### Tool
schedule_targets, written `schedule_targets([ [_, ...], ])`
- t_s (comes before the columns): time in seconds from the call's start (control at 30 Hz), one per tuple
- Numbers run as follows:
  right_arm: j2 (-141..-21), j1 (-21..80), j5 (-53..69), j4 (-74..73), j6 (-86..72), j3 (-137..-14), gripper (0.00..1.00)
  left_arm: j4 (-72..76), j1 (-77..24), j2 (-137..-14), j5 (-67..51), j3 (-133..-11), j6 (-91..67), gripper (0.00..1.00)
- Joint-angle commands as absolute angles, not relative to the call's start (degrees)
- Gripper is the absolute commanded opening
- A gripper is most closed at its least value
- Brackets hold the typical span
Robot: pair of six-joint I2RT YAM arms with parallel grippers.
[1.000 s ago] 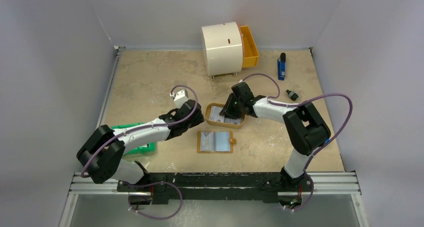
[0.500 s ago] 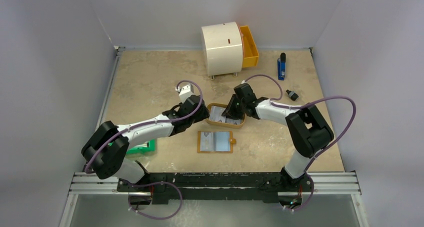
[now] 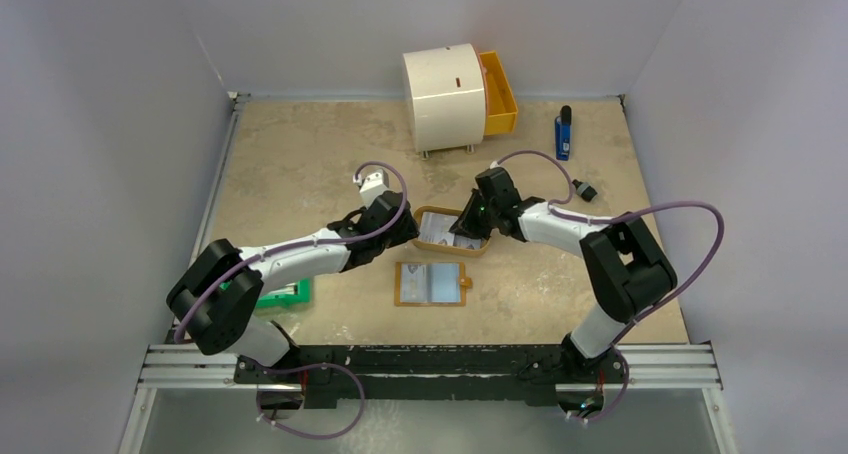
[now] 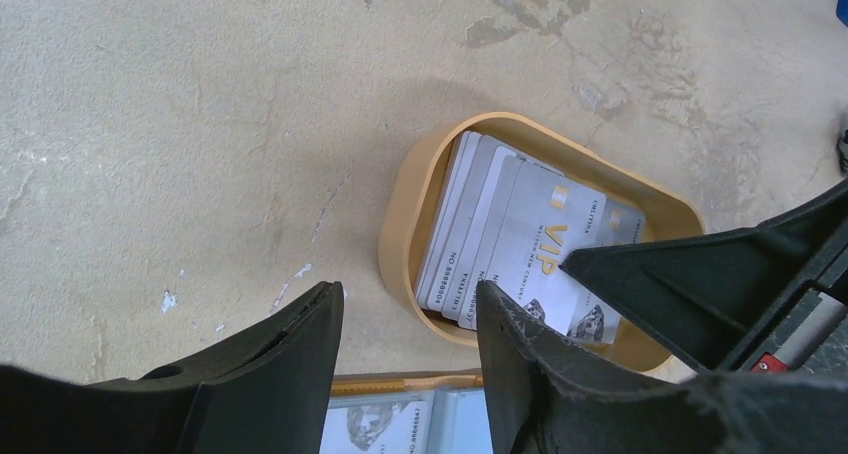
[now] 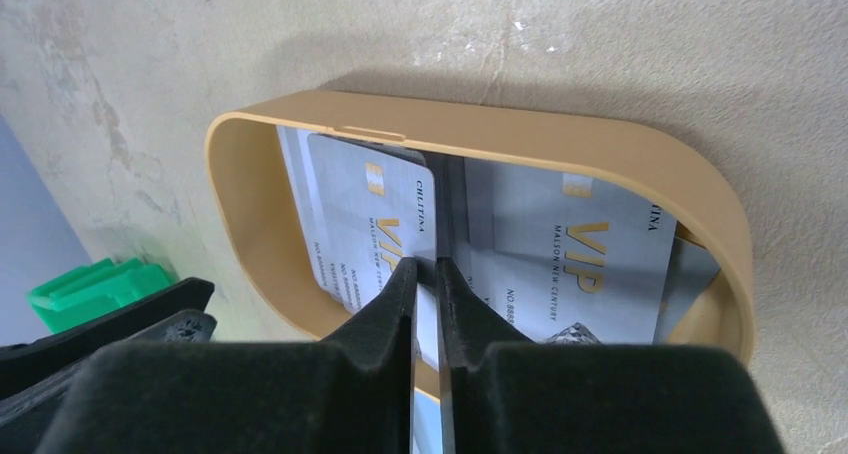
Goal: Put the credit cards into the card holder
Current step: Pick up the credit card from the storage box.
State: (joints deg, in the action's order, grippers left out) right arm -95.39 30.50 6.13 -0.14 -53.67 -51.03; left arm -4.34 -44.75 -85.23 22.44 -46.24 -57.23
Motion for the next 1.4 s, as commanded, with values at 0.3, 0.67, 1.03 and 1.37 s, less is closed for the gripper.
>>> schedule_targets([
  [0.3, -91.31, 30.41, 9.05, -1.16, -54.25, -50.1, 0.0, -3.6, -44.8, -84.44, 22.45, -47.35, -56.68, 0.5],
  [0.67, -85.79, 29.77, 8.61, -4.99, -56.02, -51.6, 0.0, -4.45, -44.57, -83.66, 23.28, -47.71, -56.45, 0.5],
  [1.03, -81.35, 27.99, 13.94, -5.45, -66.47, -51.28, 0.0, -7.22, -44.4, -79.88, 25.82, -48.75, -56.93, 0.49],
  [1.37, -74.93, 25.36, 21.15, -3.97, -73.95, -50.14, 0.0, -11.85, -44.42, -71.07, 29.0, -48.47, -57.95, 0.49],
])
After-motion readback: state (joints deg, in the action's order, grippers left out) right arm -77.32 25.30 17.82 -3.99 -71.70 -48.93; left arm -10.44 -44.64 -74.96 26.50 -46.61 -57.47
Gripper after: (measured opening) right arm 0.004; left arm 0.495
